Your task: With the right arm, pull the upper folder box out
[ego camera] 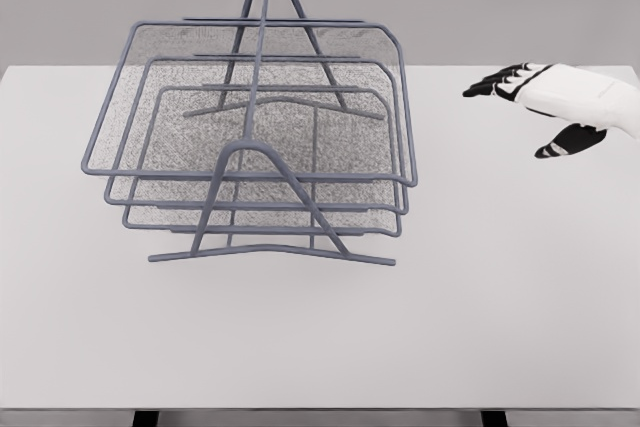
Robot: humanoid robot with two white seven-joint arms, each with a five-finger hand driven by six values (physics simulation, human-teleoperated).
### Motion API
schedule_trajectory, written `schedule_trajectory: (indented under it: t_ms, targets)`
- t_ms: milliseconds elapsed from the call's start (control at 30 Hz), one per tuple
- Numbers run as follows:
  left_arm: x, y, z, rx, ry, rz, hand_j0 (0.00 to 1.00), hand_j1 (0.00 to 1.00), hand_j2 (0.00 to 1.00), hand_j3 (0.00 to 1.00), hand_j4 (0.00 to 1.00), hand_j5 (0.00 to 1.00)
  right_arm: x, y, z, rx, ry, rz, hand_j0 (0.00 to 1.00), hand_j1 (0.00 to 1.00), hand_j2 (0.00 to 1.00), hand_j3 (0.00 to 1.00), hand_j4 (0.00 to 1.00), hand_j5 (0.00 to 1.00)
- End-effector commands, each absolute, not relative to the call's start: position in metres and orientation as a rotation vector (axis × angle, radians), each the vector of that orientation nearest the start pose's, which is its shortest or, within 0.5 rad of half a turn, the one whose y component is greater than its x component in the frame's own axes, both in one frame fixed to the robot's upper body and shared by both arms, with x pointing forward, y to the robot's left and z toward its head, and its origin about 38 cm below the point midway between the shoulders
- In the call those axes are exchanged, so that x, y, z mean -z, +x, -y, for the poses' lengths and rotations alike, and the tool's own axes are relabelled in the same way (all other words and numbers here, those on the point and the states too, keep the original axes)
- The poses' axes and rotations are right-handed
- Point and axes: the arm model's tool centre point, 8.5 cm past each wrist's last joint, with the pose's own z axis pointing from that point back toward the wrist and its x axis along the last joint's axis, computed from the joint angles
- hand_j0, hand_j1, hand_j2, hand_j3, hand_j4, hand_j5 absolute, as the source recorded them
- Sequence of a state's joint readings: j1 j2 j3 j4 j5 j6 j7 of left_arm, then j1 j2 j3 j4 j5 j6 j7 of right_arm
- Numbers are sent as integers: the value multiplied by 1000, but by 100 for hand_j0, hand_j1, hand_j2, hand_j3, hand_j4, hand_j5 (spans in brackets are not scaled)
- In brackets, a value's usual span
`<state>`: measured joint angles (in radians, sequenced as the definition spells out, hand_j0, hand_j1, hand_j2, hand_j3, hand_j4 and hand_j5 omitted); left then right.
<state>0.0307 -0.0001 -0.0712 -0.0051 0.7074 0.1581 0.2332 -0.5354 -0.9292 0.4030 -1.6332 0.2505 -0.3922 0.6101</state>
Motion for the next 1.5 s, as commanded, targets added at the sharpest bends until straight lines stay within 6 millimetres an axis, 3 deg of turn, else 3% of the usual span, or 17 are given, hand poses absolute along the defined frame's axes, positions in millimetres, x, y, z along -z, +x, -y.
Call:
schedule_trajectory:
  t_ms: [0,67,200,233,300,367,533,667,800,1233,1467]
  targets:
    - [257,-43,-277,-622,266,-223,100,100,100,100,100,100,-273,415,330,-1925,-512,1408,100,100,100,100,100,100]
    - [257,-43,-277,-622,266,-223,100,100,100,100,100,100,-292,426,301,-1932,-519,1543,100,100,100,100,100,100]
    - [257,-43,-277,-623,266,-223,100,100,100,100,100,100,-285,430,251,-1975,-471,1670,100,100,100,100,100,100]
    - [257,-43,-277,-622,266,-223,100,100,100,100,100,100,-284,430,249,-1977,-466,1671,100,100,100,100,100,100]
    - [257,-43,-277,-622,266,-223,100,100,100,100,100,100,-306,433,236,-1976,-495,1746,100,100,100,100,100,100]
    - [257,-43,-277,-622,266,-223,100,100,100,100,100,100,-325,428,254,-1918,-567,1824,100,100,100,100,100,100]
    - [257,-44,-277,-622,266,-224,100,100,100,100,100,100,-273,423,221,-1995,-393,1751,100,100,100,100,100,100]
    - [257,-44,-277,-622,266,-224,100,100,100,100,100,100,-260,419,225,-1996,-368,1725,100,100,100,100,100,100]
    - [257,-43,-277,-623,266,-223,100,100,100,100,100,100,-266,416,247,-1986,-419,1729,100,100,100,100,100,100]
    - [257,-43,-277,-622,266,-223,100,100,100,100,100,100,-228,405,238,-2009,-300,1688,100,100,100,100,100,100]
    - [257,-43,-277,-623,266,-223,100,100,100,100,100,100,-235,404,272,-2015,-380,1615,100,100,100,100,100,100]
